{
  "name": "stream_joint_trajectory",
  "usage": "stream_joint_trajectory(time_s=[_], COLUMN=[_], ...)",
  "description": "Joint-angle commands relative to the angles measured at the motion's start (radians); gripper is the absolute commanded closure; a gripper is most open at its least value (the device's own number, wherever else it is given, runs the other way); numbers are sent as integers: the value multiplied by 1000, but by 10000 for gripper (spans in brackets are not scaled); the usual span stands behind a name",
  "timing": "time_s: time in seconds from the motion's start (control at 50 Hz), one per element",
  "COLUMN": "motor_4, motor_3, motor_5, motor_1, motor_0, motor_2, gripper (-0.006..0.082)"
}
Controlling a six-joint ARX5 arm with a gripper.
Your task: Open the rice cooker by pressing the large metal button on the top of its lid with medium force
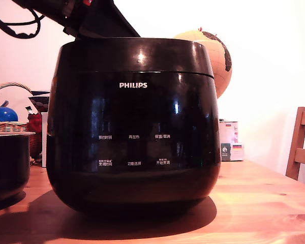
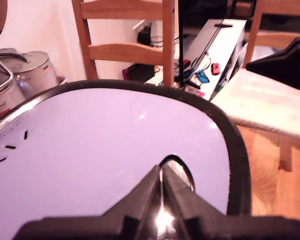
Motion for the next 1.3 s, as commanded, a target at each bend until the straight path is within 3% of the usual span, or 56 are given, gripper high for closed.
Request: stream_joint_trajectory(time_s=[0.0, 0.26, 0.4, 1.28], motor_4=[-23, -23, -83, -262], motor_3=[-88, 106, 149, -117], motor_5=[16, -75, -124, -130], motor_1=[70, 31, -32, -332], motor_0=[-5, -1, 8, 219], motor_2=[-90, -89, -89, -89], gripper=[789, 789, 789, 789])
